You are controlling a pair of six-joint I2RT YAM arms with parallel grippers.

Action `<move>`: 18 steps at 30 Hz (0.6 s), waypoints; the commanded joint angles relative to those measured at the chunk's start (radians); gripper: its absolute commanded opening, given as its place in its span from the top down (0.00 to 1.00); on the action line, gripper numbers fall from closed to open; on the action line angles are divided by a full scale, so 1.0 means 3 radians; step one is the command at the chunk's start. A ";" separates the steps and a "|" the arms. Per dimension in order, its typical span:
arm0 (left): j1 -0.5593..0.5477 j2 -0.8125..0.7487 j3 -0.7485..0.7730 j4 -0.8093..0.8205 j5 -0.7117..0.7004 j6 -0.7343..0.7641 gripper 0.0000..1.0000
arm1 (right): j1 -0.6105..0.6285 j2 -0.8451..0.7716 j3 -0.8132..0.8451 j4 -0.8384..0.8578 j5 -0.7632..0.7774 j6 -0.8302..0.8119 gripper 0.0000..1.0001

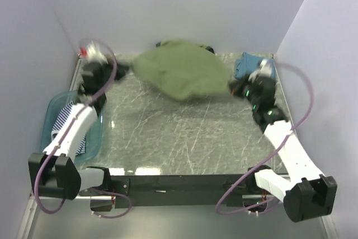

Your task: Fold and stack the tank tops

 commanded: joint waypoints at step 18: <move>-0.0303 -0.2183 -0.2430 -0.2163 -0.0430 -0.0841 0.95 | -0.0013 -0.1568 -0.2036 -0.1779 -0.0066 0.0901 0.96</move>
